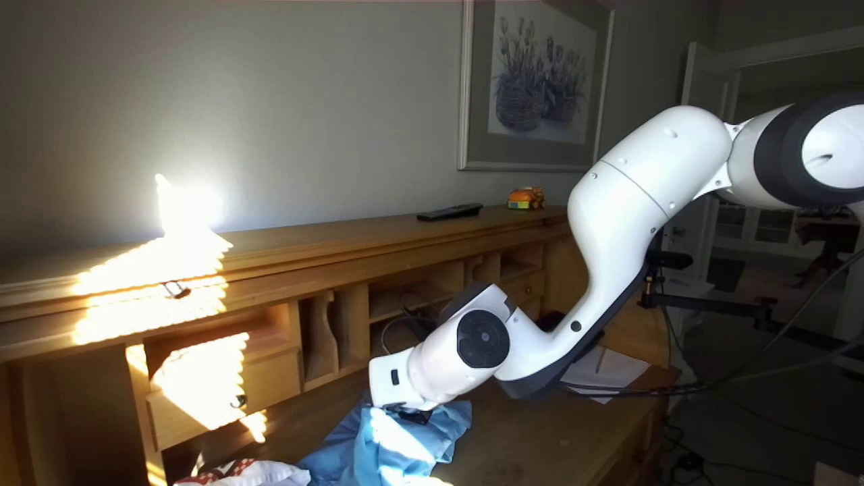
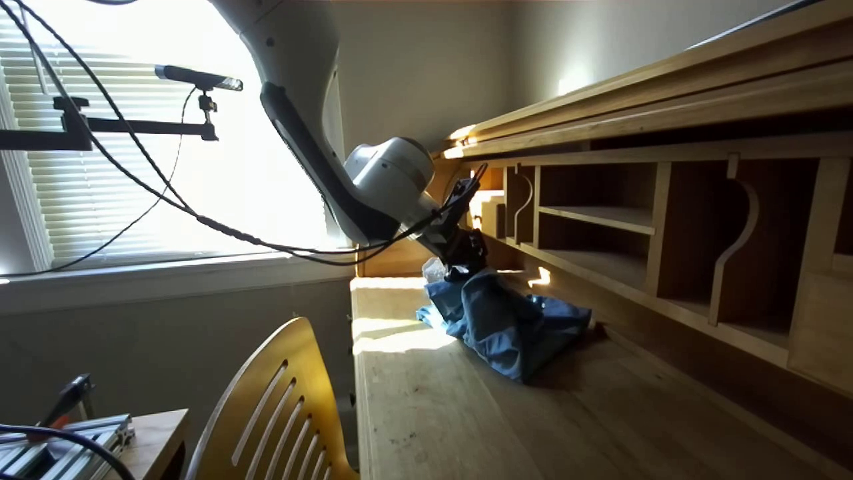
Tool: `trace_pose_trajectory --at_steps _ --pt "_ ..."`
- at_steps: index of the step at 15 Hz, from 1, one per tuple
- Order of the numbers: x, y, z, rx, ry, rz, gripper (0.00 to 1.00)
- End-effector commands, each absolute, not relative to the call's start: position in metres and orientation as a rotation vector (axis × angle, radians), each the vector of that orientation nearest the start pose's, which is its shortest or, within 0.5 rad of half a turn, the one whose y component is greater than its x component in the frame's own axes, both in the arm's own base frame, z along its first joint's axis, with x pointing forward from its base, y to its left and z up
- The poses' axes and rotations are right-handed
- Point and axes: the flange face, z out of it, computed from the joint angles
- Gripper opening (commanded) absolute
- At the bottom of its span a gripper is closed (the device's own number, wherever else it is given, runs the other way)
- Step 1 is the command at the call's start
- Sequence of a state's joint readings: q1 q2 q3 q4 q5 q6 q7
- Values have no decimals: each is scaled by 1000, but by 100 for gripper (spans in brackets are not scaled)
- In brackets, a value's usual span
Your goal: Fold the towel on the table
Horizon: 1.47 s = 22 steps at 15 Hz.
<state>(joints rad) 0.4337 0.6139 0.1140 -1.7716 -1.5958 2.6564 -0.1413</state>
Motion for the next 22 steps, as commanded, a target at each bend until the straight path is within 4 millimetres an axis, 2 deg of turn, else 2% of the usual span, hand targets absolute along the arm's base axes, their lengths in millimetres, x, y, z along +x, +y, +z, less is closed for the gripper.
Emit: trace_pose_trajectory --at_steps 1,6,7,8,10,18,22 --pt "565 373 210 1201 1991 523 1" --pt "567 377 200 1264 2009 511 1" --pt "564 380 204 1271 2005 510 29" --pt "562 382 206 1271 2006 511 30" --pt "555 386 218 1268 1985 483 43" --pt "551 394 242 1260 1905 451 100" --pt "537 403 269 1241 1886 482 100"
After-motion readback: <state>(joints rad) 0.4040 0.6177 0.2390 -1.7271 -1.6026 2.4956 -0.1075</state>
